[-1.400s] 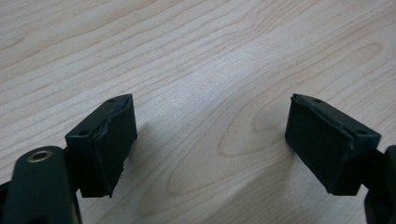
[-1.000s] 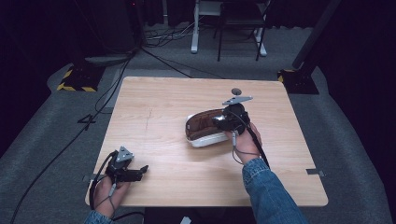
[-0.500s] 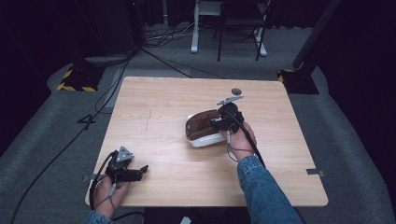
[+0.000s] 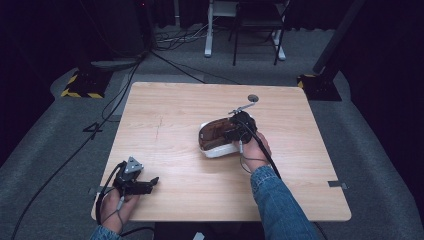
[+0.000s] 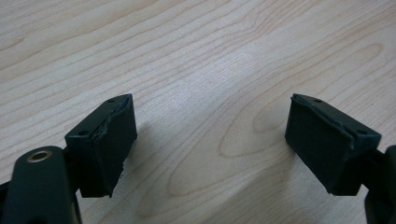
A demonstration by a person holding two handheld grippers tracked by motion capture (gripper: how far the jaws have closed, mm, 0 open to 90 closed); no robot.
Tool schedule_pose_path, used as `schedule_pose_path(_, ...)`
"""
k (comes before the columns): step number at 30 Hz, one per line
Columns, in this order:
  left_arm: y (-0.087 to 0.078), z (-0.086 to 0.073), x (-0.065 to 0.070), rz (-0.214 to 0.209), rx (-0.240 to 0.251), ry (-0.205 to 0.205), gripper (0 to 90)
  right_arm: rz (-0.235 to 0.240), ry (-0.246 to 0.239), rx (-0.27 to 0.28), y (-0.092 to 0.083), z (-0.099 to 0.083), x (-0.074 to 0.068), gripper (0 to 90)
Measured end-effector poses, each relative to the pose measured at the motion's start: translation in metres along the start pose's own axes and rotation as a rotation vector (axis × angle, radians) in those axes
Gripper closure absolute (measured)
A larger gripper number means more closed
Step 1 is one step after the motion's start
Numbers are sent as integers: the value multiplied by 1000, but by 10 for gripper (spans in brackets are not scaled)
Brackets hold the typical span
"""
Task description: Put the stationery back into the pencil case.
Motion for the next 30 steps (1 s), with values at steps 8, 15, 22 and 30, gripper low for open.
schedule_pose_path(8,0,0,0,1,0,1,170,8,6,-4,1,1,0,433)
schedule_pose_path(15,0,0,0,0,0,-1,170,13,6,37,-7,5,-1,391)
schedule_pose_path(22,0,0,0,1,0,-1,170,21,-6,76,-26,7,-1,400)
schedule_pose_path(30,-1,-1,0,-1,-4,-4,170,35,-22,150,-65,3,1,408)
Point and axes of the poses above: each handheld gripper's, and its own axes: y roughly forward along the jaws, z roughly out of its top, x roughly to its right, the point moved 6 cm from there along y, roughly forward along the jaws, and after that the axes turned 5 degrees about -y, right-handed, at the moved point
